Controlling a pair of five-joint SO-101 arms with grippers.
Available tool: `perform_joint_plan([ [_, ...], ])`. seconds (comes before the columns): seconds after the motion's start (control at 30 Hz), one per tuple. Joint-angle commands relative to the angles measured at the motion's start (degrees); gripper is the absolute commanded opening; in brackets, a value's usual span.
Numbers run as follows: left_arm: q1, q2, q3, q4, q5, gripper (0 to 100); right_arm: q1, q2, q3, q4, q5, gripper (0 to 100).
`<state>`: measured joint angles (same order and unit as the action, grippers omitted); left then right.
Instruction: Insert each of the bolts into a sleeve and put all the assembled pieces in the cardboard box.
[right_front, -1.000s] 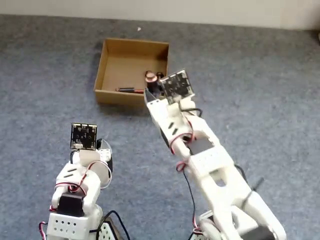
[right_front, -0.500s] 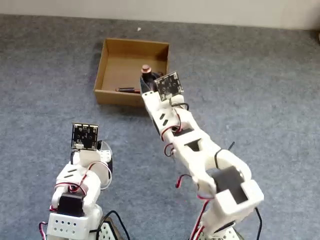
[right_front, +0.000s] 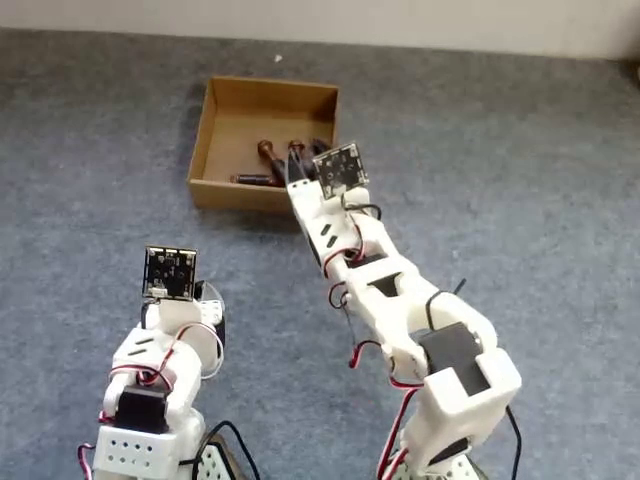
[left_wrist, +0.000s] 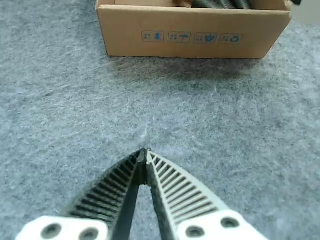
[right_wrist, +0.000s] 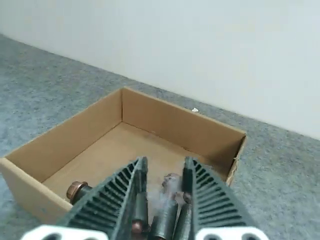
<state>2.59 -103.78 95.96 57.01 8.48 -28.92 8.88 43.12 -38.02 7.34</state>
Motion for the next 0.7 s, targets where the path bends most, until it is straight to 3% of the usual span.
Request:
perform_joint_plan([
  [0.0, -0.75, -0.31, 1.19, 0.18, -0.7, 1, 0.57, -10.42, 3.38, 1.1, -0.09, 0.2],
  [0.33, -0.75, -0.31, 1.19, 0.18, -0.7, 1, 0.75, -42.24, 20.35, 26.95, -0.35, 0.5],
  [0.67, -0.75, -0.31, 1.19, 0.18, -0.7, 1, 0.84, -73.1, 42.07, 37.67, -0.35, 0.5],
])
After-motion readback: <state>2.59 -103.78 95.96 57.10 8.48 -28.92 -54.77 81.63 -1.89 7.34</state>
